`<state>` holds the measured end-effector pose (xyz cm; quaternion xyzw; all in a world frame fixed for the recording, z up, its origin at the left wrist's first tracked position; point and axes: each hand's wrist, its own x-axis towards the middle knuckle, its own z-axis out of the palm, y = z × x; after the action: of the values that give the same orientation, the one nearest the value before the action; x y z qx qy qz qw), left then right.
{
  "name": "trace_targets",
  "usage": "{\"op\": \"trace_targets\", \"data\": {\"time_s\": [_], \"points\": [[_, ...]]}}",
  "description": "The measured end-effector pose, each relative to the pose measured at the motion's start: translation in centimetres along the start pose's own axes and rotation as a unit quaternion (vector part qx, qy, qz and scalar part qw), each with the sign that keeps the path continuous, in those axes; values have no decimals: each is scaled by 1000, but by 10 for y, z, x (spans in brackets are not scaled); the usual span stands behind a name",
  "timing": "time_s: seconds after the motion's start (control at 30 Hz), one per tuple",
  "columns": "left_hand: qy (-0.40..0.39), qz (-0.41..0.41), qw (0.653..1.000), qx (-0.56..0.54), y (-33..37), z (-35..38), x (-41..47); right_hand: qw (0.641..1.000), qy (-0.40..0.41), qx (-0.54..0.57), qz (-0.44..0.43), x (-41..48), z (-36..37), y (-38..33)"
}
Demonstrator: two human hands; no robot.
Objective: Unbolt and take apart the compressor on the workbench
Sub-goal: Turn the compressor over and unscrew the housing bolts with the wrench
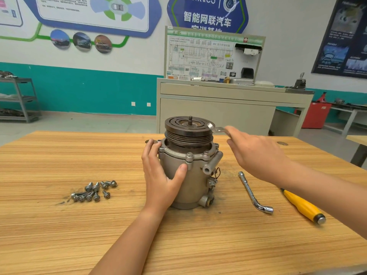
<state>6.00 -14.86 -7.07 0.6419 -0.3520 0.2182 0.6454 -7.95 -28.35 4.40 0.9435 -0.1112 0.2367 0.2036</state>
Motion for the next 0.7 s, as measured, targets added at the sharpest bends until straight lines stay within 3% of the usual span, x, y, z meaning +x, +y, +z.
{"op": "trace_targets", "data": {"time_s": [0.33,0.7], "points": [[-1,-3,1000,-2,3,-2,2,990,-109,-85,9,-24,-26,-7],[-1,-3,1000,16,6,-3,1,973,-139,-169,-70,-5,-42,-21]]}}
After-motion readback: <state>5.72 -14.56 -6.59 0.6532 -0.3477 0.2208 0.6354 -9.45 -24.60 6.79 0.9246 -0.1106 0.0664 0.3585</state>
